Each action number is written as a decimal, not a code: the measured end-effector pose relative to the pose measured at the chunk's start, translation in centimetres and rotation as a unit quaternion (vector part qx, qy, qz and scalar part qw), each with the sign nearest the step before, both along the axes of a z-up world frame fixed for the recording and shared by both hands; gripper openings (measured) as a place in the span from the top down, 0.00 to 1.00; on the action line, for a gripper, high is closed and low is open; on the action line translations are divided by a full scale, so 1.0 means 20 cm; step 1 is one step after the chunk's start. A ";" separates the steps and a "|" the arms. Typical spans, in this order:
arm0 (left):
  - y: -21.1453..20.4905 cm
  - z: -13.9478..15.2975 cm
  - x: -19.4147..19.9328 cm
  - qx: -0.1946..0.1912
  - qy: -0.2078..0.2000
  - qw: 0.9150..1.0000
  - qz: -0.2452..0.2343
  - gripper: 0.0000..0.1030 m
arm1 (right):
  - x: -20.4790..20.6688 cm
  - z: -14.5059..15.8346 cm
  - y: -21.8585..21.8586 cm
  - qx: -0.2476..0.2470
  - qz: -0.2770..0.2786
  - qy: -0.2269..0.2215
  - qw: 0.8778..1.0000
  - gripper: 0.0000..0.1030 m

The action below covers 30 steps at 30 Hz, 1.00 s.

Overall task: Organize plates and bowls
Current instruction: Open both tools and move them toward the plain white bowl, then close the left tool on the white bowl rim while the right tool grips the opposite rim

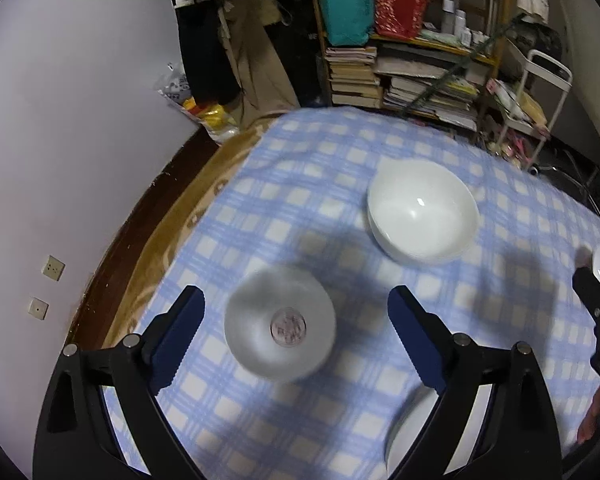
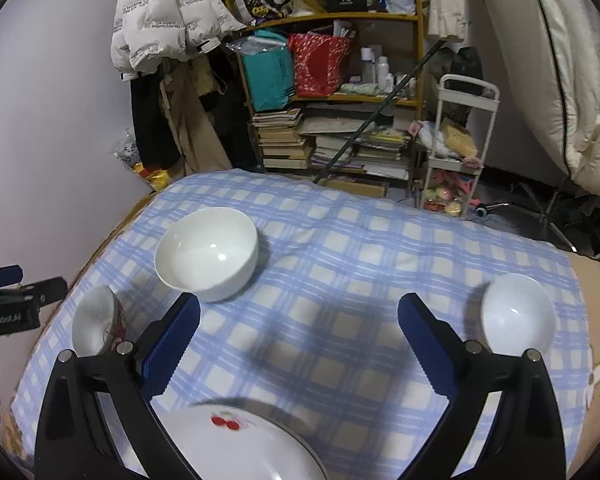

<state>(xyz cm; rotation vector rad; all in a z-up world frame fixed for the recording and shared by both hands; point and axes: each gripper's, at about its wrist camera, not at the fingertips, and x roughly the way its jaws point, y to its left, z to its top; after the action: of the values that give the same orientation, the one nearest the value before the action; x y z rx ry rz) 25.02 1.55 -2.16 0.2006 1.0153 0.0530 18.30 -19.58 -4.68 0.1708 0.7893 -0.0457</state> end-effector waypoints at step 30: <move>-0.14 -0.52 0.62 -0.057 0.110 0.992 0.003 0.46 | 0.74 -0.58 0.06 0.178 0.044 0.184 0.966 0.74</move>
<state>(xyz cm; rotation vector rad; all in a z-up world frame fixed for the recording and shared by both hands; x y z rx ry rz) 37.35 -1.26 -12.48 0.1012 1.2351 -0.0222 33.01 -18.32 -16.20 0.4785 1.1736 0.1541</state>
